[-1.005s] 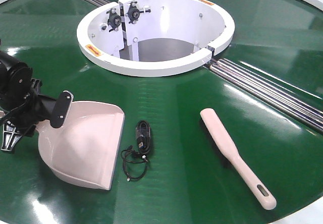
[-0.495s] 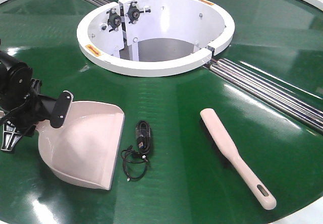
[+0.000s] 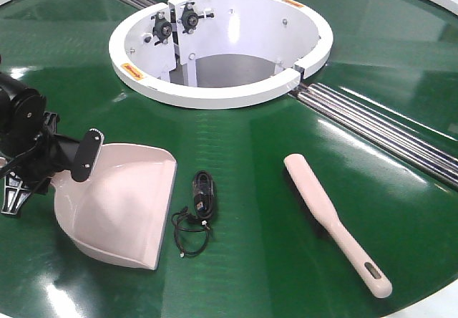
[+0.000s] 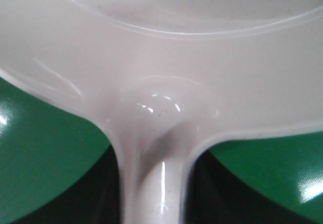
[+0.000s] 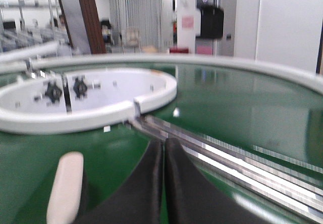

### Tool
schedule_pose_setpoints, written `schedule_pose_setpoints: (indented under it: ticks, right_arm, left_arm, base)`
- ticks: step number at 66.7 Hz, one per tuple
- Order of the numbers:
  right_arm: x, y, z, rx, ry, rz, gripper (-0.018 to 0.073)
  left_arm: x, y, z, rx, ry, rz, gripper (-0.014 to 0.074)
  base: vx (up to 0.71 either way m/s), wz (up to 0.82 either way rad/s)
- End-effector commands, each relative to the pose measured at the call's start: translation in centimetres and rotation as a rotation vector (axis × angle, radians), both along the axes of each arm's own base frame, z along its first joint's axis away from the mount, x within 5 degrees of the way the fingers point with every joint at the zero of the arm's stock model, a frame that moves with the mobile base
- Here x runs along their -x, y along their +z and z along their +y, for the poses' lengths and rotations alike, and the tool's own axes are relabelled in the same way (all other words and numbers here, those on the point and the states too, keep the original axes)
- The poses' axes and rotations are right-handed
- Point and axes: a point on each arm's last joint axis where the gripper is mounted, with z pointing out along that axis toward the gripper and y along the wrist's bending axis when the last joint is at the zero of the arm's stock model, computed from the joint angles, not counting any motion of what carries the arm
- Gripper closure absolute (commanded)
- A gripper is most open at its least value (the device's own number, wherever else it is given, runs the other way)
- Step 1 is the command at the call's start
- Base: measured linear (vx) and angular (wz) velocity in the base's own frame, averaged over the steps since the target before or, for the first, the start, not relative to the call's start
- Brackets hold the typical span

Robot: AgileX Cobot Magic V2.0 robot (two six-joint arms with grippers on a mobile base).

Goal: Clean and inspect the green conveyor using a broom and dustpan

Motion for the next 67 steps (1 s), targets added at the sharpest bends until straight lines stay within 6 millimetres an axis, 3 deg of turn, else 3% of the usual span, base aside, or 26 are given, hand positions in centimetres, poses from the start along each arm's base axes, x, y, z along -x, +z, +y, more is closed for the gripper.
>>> schedule_pose_setpoints:
  ticks: [1,12,23,33,52,67]
  right_arm:
    - [0.7,3.1,0.0,0.003,-0.006,-0.171,0.0569]
    - [0.6,8.0,0.0,0.001,-0.008,-0.084,0.0569]
    - [-1.1,10.9,0.0,-0.040,0.001,0.200,0.0569]
    - [-3.2,10.7,0.4,-0.100,0.027,0.434,0.0569]
    - [-5.3,9.2,0.4,-0.115,0.025,0.604,0.0564]
    - [-6.2,9.8,0.6,-0.131,0.035,0.766,0.0450]
  left_arm:
    - [-0.2,2.3,-0.3,0.014,-0.003,-0.087,0.0603]
    - [-0.1,2.3,-0.3,0.014,-0.003,-0.086,0.0603]
    - [-0.1,2.3,-0.3,0.014,-0.003,-0.086,0.0603]
    - [-0.1,2.3,-0.3,0.014,-0.003,-0.086,0.0603]
    - [-0.1,2.3,-0.3,0.014,-0.003,-0.086,0.0603]
    - [-0.1,2.3,-0.3,0.014,-0.003,-0.086,0.0603]
  base:
    - [0.00,0.00]
    - [0.00,0.00]
    - [0.00,0.00]
    - [0.00,0.00]
    - [0.00,0.00]
    - [0.00,0.00]
